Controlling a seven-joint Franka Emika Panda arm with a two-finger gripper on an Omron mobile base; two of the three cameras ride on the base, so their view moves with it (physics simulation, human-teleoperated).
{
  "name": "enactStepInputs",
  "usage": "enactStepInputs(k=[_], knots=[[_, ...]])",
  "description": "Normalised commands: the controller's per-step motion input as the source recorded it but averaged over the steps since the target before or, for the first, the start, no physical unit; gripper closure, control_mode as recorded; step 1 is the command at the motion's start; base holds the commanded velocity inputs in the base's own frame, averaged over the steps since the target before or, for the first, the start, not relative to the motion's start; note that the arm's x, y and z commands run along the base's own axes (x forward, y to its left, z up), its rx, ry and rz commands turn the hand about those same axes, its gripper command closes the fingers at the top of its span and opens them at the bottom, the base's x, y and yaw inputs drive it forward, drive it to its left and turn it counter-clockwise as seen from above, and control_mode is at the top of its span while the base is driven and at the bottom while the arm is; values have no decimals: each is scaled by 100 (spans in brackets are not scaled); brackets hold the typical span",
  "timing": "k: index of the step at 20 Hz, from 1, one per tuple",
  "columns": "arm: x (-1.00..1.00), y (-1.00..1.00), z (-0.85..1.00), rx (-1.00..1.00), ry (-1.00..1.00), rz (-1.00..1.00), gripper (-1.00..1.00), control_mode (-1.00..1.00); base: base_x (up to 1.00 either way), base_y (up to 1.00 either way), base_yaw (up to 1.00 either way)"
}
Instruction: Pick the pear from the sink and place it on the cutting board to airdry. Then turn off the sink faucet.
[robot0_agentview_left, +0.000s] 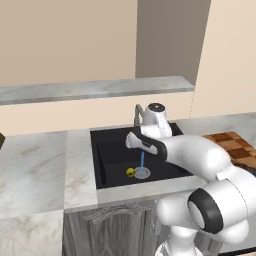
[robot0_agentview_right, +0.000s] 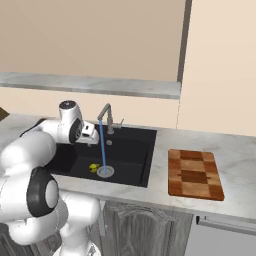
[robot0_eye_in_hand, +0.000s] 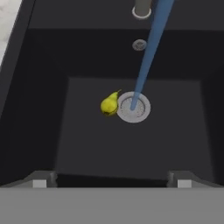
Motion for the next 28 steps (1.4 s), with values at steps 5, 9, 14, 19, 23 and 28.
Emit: enactStepInputs(k=[5, 9, 14, 19, 23, 28], knots=[[22, 3, -37, 0, 0, 0, -100, -100, 0, 0, 0], [18, 3, -34, 0, 0, 0, -100, -100, 0, 0, 0], [16, 7, -28, 0, 0, 0, -100, -100, 0, 0, 0], [12, 4, -27, 0, 0, 0, -100, -100, 0, 0, 0], [5, 7, -21, 0, 0, 0, -100, -100, 0, 0, 0], [0, 10, -25, 0, 0, 0, -100, -100, 0, 0, 0]])
